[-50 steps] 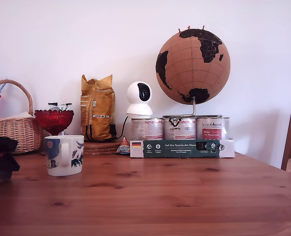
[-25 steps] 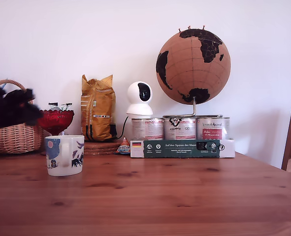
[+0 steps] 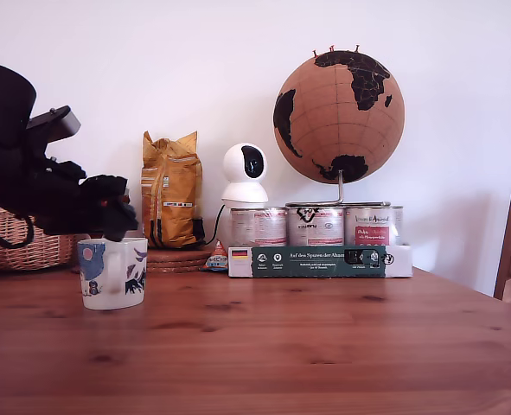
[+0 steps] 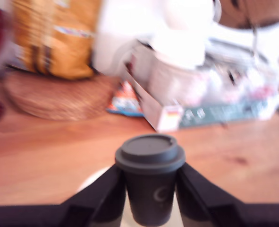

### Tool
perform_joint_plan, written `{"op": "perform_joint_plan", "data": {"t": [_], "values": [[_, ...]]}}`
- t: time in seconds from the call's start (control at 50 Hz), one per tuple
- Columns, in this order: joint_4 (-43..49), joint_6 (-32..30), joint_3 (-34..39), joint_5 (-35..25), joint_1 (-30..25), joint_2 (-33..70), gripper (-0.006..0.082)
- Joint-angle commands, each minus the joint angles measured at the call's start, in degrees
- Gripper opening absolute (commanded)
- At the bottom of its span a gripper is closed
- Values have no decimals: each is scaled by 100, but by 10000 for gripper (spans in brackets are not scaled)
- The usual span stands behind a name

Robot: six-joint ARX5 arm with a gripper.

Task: Pick the grey coffee capsule and place it inside the blue coffee cup

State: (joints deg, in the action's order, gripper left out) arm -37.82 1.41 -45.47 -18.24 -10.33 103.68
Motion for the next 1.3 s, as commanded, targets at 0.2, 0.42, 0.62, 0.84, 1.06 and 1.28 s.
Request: {"op": "perform_joint_plan", "data": {"t": [0.2, 0.42, 0.62, 0.84, 1.06, 1.28], "values": [[369, -39, -256, 374, 44, -31, 279], [994, -39, -555, 282, 9, -31, 375], [1475, -42, -872, 109, 7, -68, 377], [1668, -42, -999, 142, 9, -459, 195], [2188, -214, -999, 227, 111, -1279, -23], [3344, -498, -994, 546, 387, -2092, -23]]}}
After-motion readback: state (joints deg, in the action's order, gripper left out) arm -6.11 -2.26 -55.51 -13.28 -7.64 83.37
